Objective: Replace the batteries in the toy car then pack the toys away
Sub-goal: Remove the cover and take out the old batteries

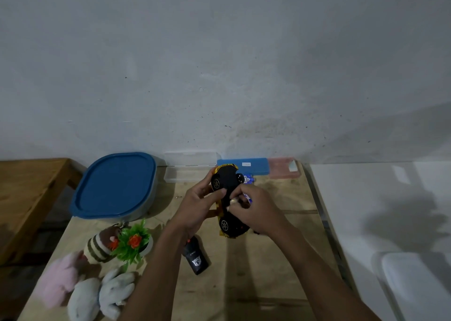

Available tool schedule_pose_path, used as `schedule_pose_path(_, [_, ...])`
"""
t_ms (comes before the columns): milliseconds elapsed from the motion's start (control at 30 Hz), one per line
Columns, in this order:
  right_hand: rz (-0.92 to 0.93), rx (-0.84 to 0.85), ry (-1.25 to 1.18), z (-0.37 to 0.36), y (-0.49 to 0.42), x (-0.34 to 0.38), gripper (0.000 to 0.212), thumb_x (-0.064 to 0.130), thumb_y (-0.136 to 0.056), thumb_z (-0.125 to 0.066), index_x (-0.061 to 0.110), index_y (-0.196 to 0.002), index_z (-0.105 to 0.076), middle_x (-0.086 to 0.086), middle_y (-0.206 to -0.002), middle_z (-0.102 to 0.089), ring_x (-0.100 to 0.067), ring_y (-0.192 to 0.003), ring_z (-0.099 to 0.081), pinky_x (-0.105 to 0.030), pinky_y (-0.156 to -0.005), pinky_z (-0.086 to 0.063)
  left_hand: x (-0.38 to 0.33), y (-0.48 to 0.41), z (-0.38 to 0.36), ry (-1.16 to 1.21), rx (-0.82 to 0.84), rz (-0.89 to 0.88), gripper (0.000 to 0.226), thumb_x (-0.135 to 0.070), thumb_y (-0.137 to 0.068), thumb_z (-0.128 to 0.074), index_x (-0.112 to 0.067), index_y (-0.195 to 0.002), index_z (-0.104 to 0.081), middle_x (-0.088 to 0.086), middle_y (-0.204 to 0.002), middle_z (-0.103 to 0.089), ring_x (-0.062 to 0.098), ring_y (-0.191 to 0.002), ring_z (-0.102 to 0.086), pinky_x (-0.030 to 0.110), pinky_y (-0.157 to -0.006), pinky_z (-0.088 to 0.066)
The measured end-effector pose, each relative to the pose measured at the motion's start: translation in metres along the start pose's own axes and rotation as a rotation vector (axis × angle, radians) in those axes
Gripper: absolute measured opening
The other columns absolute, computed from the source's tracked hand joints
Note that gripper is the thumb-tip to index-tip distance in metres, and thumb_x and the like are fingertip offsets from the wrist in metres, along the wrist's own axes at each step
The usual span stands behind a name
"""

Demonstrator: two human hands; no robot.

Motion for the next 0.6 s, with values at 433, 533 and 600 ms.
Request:
schedule_pose_path(433, [-0.206,-0.190,-0.385,0.014,-0.007,-0.019,0.037,0.040,-0.102,-0.040,0.014,-0.082,-0.057,0.001,-0.061,-0.053,-0.011,-0.054,-0.050,-0.029,-0.053,-0.042,0.003,0.001,0.006,0.117,0.009,0.034,0.056,-0.008,-0.094,-0.060,-0.034,-0.143,-0.049,0.013,-0.123,-0.068,0.028,-0.103,-0.064,0.052,-0.087,-0.055])
schedule_pose_path(533, [-0.316,-0.223,-0.694,0.016,-0.006,-0.035,0.031,0.030,-0.103,-0.041,0.014,-0.086,-0.062,0.000,-0.060,-0.053,-0.012,-0.055,-0.047,-0.028,-0.054,-0.036,-0.002,0.002,0.010,0.142,-0.012,0.013,0.054,-0.006,-0.095,-0.058,-0.036,-0.139,-0.052,0.014,-0.122,-0.068,0.028,-0.102,-0.062,0.055,-0.091,-0.051])
schedule_pose_path(600, [-0.313,-0.243,-0.673,0.015,-0.004,-0.040,0.028,0.021,-0.104,-0.040,0.017,-0.092,-0.065,0.001,-0.064,-0.053,-0.012,-0.060,-0.048,-0.027,-0.055,-0.038,-0.005,0.002,0.012,0.139,-0.018,-0.009,0.053,-0.007,-0.094,-0.058,-0.040,-0.136,-0.054,0.015,-0.124,-0.067,0.029,-0.105,-0.063,0.057,-0.092,-0.051])
Point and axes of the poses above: each hand's wrist, its own y-axis away from the middle knuckle, its own z-axis out of the back of the hand, x = y × z, the point moved 6 cm from there along -y, towards the middle knuckle
